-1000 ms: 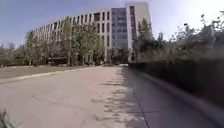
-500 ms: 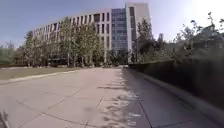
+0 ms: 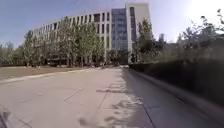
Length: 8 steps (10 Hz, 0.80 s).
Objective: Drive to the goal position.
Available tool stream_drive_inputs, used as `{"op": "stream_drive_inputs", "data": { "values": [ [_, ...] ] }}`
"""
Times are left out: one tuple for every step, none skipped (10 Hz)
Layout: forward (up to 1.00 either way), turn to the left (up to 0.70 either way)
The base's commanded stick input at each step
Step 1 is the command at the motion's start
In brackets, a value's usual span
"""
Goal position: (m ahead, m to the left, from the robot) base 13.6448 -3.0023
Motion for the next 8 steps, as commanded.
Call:
{"op": "stream_drive_inputs", "data": {
  "values": [
    [0.70,0.00],
    [0.70,0.00],
    [0.70,0.00],
    [0.70,0.00],
    [0.70,0.00],
    [0.70,0.00],
    [0.70,0.00],
    [0.70,0.00]
  ]
}}
